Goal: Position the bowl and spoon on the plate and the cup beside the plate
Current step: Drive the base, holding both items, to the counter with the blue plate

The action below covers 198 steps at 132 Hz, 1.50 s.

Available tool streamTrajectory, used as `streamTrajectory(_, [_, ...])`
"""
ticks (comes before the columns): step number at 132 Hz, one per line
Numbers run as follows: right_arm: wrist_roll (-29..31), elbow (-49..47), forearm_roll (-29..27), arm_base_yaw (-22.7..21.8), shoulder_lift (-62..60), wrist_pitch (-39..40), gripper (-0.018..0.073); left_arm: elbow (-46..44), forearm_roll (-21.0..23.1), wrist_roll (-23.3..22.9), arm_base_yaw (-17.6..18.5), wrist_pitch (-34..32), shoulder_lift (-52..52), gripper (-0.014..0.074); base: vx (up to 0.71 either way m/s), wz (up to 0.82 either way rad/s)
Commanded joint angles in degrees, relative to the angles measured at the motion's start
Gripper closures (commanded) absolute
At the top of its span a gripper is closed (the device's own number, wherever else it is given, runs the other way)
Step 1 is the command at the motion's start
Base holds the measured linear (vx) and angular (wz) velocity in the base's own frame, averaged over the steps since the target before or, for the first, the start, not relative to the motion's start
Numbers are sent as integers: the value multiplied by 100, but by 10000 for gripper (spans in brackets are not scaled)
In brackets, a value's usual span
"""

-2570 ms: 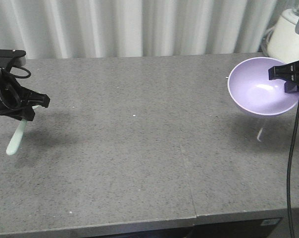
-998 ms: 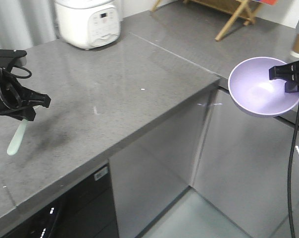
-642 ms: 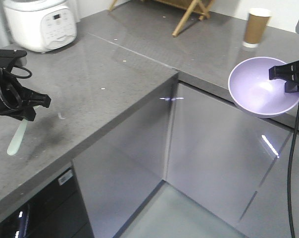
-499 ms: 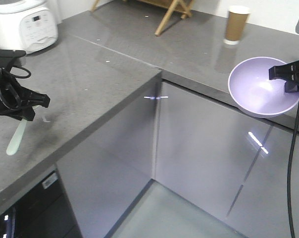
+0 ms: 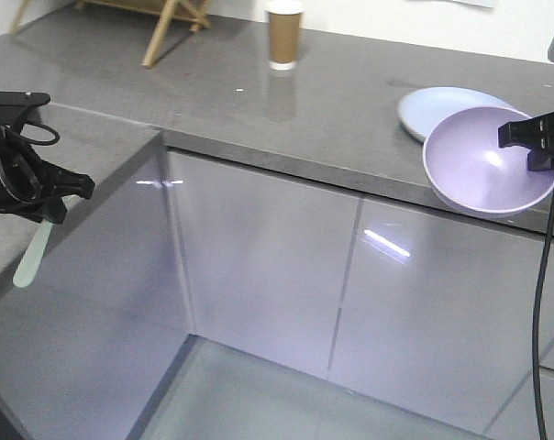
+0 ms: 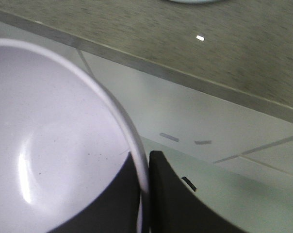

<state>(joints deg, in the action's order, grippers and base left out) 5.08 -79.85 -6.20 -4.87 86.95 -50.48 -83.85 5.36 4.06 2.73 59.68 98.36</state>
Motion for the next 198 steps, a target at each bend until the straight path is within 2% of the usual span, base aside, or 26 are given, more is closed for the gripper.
streamTrajectory(1, [46, -157, -13, -36, -239, 306, 566, -136, 81, -22, 41, -157, -284, 604, -2, -50])
streamTrajectory(71, [46, -157, -13, -36, -239, 306, 566, -136, 81, -22, 41, -157, -284, 604, 1, -33])
streamTrajectory(198, [46, -157, -13, -36, -239, 306, 566, -136, 81, -22, 41, -157, -284, 604, 8, -3])
